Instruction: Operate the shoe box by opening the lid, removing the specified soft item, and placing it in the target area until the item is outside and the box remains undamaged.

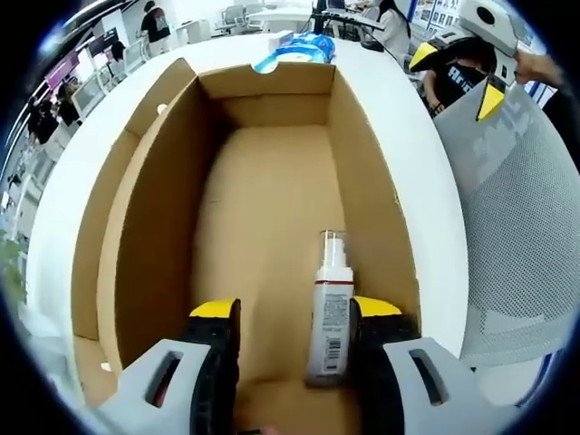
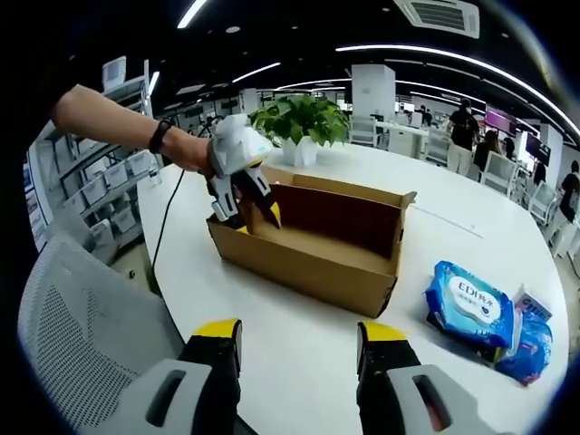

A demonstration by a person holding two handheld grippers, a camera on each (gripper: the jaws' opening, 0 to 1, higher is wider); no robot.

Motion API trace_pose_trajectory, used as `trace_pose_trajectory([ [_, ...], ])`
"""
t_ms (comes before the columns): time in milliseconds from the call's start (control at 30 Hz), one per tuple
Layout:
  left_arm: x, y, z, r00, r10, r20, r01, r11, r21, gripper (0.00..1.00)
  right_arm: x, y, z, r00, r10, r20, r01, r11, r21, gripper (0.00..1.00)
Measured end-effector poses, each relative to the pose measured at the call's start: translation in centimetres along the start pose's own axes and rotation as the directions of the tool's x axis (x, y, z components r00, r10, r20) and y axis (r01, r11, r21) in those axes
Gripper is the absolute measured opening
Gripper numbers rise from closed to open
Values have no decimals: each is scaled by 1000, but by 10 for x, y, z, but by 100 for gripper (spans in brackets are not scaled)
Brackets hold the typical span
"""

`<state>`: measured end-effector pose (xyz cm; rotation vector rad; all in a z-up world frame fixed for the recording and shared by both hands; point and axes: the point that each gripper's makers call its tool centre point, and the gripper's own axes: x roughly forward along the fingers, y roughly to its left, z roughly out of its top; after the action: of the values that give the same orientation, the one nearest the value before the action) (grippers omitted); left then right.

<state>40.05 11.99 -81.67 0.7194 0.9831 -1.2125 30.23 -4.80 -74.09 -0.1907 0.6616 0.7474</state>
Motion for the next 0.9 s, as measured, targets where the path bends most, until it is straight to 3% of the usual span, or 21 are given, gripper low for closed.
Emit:
trace_pose_trajectory([
  [133,-3,10,1,999,37,9,-37,999,-4,43,0,0,0,1000,0,0,0,1000,3,49],
  [267,-3,2,2,1000,4,21,-4,1000,-13,46,0,0,-1,1000,1,0,-1,1000,4,49],
  [467,8,-6,-6,999,1,-36,1,998,62,45,2,2,-1,1000,7,-1,-7,1000,3,49],
  [600,12,-6,-3,999,3,-34,-1,997,73,35,3,4,-1,1000,9,-2,-9,1000,5,48],
  [667,14,-11,-3,999,-13,-33,16,996,88,22,3,4,-1,1000,11,-4,-11,1000,5,49],
  [700,18,-13,1,1000,-2,-14,4,987,158,20,2,5,-2,1000,13,-4,-13,1000,4,49],
  [767,18,-22,-5,999,-25,-47,32,988,148,19,2,6,-2,1000,18,-5,-18,1000,1,49],
  [900,15,-19,-5,1000,-7,-30,11,992,129,19,0,6,-4,1000,23,-9,-23,1000,0,49],
])
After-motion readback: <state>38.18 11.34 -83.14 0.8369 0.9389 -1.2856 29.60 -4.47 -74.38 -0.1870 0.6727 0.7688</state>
